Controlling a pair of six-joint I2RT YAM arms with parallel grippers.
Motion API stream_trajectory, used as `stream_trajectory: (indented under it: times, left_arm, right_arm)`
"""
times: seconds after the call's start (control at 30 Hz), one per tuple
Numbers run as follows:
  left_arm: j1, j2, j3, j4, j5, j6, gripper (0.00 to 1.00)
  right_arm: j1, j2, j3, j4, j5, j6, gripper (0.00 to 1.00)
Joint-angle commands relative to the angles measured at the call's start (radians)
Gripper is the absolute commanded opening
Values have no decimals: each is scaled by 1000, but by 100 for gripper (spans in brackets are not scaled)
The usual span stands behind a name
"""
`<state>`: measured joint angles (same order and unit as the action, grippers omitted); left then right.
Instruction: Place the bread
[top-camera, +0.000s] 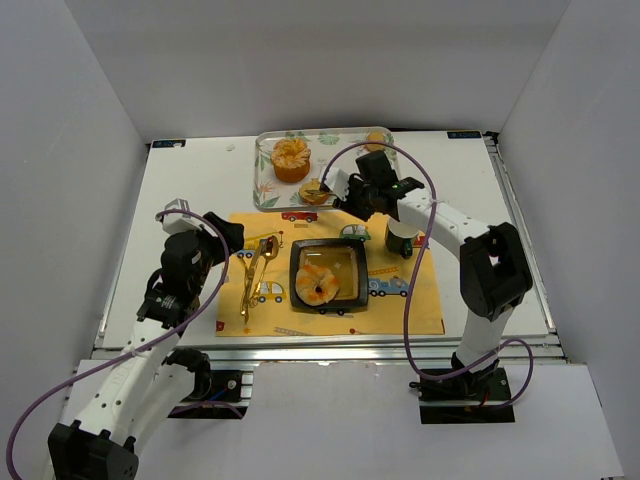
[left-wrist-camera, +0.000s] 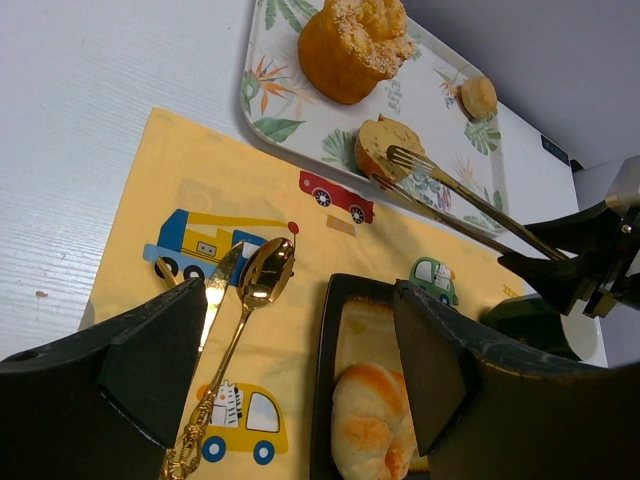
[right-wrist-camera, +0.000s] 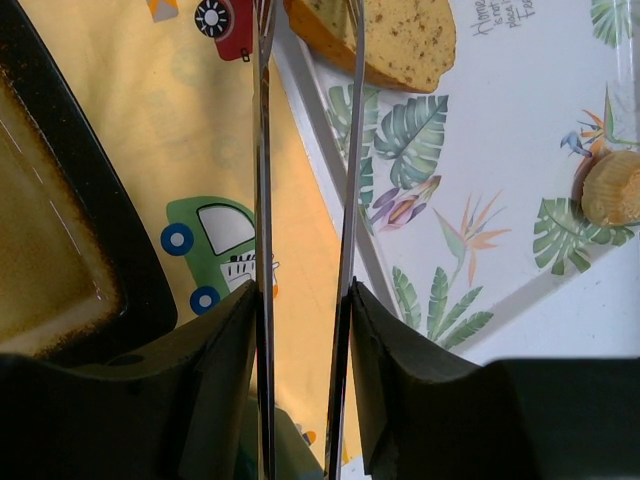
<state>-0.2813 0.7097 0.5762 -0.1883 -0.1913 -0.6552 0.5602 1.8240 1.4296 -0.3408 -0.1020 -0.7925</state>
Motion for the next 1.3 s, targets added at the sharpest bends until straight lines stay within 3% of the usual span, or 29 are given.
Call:
stream_trajectory:
  times: [0.0, 0.17, 0.33, 0.53, 0.7, 0.97, 1.1, 1.27]
  left_arm:
    - [1, -16, 1, -10, 4, -3, 84]
    - [1, -15, 11, -16, 3, 0, 84]
    - [2, -16, 17, -19, 0, 3, 84]
    - [1, -19, 31, -34, -7, 6, 84]
    - [1, -26, 37, -46, -13, 12, 84]
    - [2, -27, 42, -50, -13, 12, 84]
    - [2, -21, 42, -42, -5, 11, 84]
    - [2, -1, 48, -33, 13, 15, 84]
  right_arm:
    - [-2, -5, 35, 39, 18, 12, 45]
    - [-2, 4, 37, 54, 51, 13, 35]
    - [-5, -6, 46, 23, 33, 15, 11]
    - [-20, -122, 32, 22, -33, 48, 1]
    - [-36, -329, -87, 26, -139, 27, 0]
    - [-36, -666, -342, -232, -367, -94, 0]
    - [-36, -822, -466, -320, -389, -137, 1]
    - [-37, -864, -553, -351, -380, -110, 5]
